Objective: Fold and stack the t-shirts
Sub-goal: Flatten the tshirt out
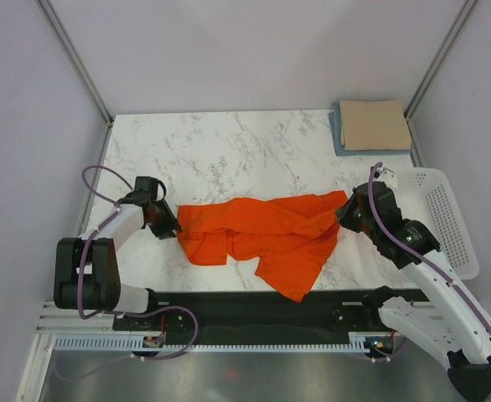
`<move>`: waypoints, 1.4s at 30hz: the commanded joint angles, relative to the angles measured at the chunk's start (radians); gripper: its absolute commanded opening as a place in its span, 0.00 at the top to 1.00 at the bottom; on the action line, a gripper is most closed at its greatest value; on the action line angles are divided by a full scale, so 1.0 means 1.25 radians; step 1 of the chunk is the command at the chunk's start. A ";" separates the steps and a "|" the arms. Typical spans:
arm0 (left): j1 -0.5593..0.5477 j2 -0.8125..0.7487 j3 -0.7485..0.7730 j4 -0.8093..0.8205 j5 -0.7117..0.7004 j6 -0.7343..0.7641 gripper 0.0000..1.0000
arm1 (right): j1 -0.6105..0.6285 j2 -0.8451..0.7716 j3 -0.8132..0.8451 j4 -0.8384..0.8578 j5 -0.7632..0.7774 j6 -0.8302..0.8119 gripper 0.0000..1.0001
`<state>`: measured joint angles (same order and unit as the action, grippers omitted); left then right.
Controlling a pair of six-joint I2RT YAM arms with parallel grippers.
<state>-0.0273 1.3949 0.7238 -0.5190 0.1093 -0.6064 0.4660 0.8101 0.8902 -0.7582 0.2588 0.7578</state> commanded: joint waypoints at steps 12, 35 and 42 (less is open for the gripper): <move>0.005 -0.006 -0.011 0.046 0.013 -0.022 0.69 | -0.002 -0.012 -0.010 0.024 -0.001 -0.006 1.00; 0.002 -0.030 -0.004 0.043 0.029 -0.018 0.69 | -0.002 -0.015 -0.015 0.026 -0.003 -0.001 1.00; -0.015 -0.049 0.004 0.042 0.003 -0.013 0.70 | -0.002 -0.015 -0.018 0.027 -0.003 -0.002 1.00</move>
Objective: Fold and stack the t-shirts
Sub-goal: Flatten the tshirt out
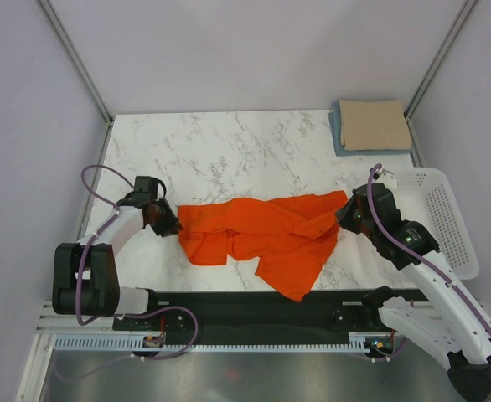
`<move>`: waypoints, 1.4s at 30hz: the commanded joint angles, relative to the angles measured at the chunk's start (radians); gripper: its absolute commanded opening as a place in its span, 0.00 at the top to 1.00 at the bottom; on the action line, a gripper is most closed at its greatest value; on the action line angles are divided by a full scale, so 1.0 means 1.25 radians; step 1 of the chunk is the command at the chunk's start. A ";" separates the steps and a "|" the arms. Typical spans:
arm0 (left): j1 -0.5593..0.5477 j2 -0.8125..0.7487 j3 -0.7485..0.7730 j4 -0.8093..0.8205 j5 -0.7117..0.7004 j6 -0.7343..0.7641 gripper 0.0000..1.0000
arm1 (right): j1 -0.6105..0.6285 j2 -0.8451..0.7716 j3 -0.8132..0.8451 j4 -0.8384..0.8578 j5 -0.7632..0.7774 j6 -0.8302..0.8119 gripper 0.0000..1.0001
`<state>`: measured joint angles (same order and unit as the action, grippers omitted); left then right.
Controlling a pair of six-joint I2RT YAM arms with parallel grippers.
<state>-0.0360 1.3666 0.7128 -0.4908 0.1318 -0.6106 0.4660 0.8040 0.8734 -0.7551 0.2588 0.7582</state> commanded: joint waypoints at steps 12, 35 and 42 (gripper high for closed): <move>-0.024 0.000 0.023 0.021 -0.023 -0.011 0.70 | -0.002 -0.017 -0.005 0.022 -0.003 -0.002 1.00; -0.028 -0.021 0.024 0.011 0.000 -0.009 0.72 | -0.002 -0.022 -0.009 0.024 -0.001 -0.003 1.00; -0.031 -0.018 0.027 0.009 0.010 -0.006 0.91 | -0.003 -0.022 -0.007 0.024 -0.001 -0.004 1.00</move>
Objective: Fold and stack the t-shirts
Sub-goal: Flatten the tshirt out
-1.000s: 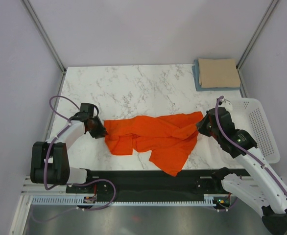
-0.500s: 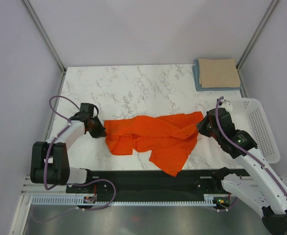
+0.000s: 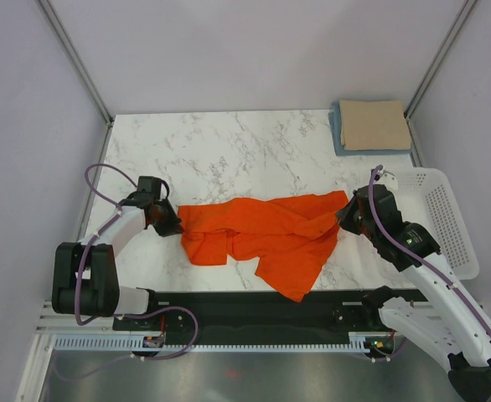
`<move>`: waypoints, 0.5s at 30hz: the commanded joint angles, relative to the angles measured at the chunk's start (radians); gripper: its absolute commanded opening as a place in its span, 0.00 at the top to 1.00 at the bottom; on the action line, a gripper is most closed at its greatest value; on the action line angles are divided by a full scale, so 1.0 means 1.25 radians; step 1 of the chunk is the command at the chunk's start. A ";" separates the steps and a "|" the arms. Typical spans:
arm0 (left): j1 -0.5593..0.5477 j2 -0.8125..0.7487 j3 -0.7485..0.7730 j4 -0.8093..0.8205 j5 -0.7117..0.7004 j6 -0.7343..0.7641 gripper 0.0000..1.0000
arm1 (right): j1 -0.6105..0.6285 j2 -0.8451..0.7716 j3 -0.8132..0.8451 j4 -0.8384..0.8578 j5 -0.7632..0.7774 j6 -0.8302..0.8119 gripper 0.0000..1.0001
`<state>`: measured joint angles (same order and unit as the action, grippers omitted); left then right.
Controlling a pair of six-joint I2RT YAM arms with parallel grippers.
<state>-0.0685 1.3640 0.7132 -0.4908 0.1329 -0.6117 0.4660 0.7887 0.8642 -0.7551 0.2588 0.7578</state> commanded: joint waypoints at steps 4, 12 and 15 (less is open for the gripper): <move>-0.005 -0.019 0.027 0.005 0.008 -0.005 0.98 | -0.002 -0.014 -0.003 0.024 0.000 -0.005 1.00; -0.007 -0.010 0.070 -0.027 0.024 0.001 0.77 | -0.002 -0.010 0.012 0.014 0.029 -0.014 1.00; -0.007 0.005 0.066 -0.026 0.025 0.007 0.74 | -0.002 -0.009 0.017 0.014 0.022 -0.012 1.00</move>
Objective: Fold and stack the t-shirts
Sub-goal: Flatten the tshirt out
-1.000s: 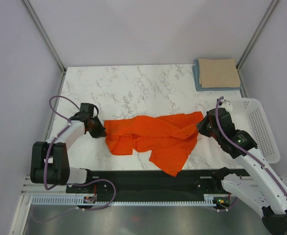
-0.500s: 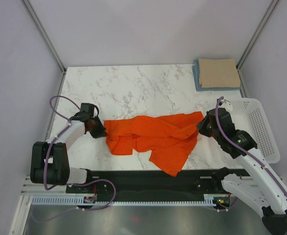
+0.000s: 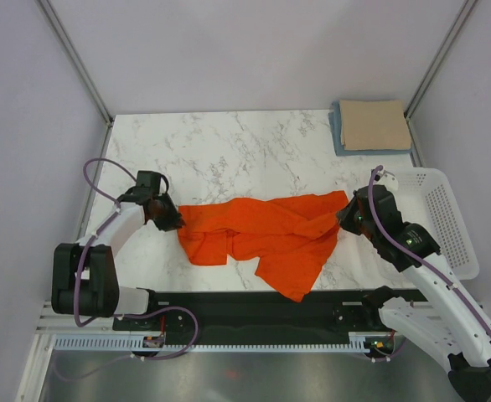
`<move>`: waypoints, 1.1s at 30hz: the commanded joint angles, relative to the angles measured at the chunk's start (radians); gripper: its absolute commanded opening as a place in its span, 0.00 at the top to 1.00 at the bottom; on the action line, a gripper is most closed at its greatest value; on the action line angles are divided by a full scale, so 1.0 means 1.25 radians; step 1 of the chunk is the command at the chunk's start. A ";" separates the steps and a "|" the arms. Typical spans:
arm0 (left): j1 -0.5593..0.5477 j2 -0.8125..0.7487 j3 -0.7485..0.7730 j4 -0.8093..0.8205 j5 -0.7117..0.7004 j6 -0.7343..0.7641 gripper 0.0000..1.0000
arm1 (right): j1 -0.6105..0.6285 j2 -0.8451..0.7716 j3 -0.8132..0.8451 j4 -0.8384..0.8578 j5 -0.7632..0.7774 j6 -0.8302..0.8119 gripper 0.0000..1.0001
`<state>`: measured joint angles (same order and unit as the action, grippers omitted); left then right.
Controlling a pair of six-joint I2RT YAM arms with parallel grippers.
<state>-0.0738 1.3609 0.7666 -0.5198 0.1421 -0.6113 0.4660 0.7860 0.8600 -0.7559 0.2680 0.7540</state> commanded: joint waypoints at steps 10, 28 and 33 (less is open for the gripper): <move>-0.004 0.024 0.006 -0.005 -0.008 0.015 0.74 | -0.003 -0.007 0.013 0.014 0.004 -0.001 1.00; -0.005 0.002 -0.022 -0.008 -0.092 0.008 0.61 | -0.002 -0.013 0.014 0.014 0.003 -0.003 1.00; -0.008 0.003 -0.023 -0.009 -0.096 0.006 0.60 | -0.001 -0.012 0.013 0.016 0.003 -0.003 1.00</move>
<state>-0.0765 1.3640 0.7456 -0.5331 0.0525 -0.6098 0.4660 0.7841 0.8600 -0.7559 0.2665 0.7544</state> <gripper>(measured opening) 0.401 0.010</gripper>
